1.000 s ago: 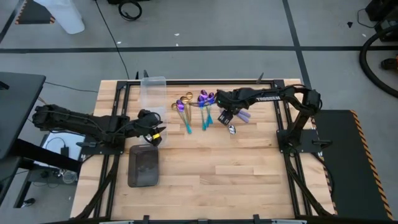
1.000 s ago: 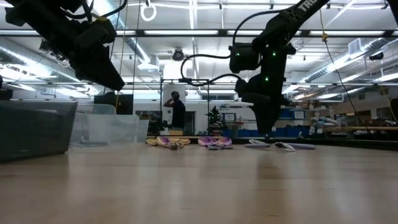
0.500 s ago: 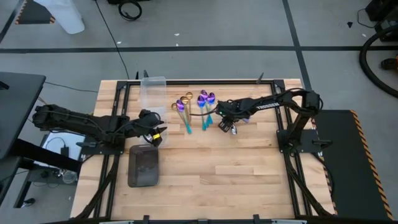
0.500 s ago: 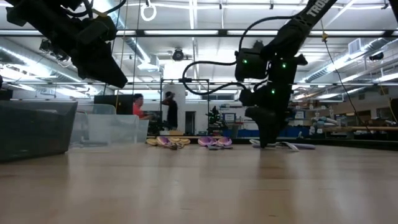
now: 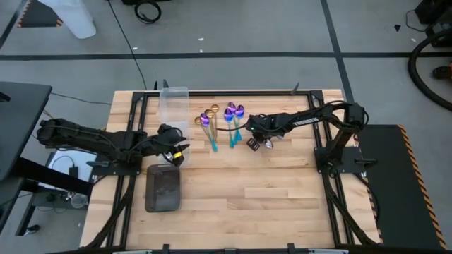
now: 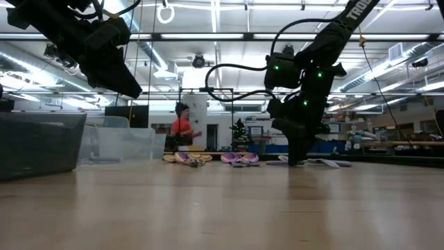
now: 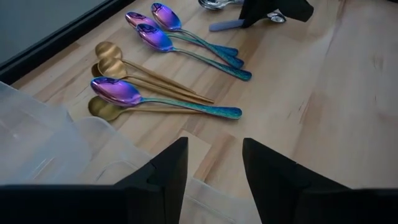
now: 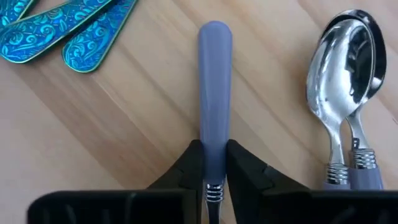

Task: Sort silverware by color (type)
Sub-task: Put the blue spoon into the bottom transparent bin

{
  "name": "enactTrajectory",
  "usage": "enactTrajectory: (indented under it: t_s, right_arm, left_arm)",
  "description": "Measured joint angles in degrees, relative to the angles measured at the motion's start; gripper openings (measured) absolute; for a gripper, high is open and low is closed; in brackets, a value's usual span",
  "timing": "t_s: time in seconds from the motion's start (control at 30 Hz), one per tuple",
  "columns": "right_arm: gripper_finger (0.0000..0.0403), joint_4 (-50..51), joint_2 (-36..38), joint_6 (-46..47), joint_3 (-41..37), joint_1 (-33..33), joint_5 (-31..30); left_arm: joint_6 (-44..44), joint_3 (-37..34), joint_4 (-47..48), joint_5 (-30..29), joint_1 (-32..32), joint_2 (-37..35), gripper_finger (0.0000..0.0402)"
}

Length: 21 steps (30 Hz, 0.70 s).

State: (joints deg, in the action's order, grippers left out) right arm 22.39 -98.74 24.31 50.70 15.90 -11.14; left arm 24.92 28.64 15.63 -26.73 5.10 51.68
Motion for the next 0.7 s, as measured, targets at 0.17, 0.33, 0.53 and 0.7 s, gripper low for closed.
enactTrajectory:
  t_s: [0.17,0.33,0.53,0.7]
  right_arm:
    - [0.0053,-0.26,1.12,-0.8,-0.21,0.02,1.34]
    - [0.006,-1.4,4.08,-1.91,-0.22,-0.07,2.99]
    - [0.0062,-9.03,6.92,-4.37,-0.2,-0.19,7.6]
    - [0.0062,-25.46,7.04,-8.61,-0.13,-1.3,16.67]
  left_arm:
    - [-0.1,0.0,0.01,-0.01,0.0,0.0,0.0162]
    - [-0.14,0.0,-1.08,0.0,0.01,0.0,0.0162]
    - [-1.22,0.02,-6.02,-0.05,0.01,0.69,0.0162]
    - [-6.44,0.02,-14.01,-0.05,0.0,4.27,0.0162]
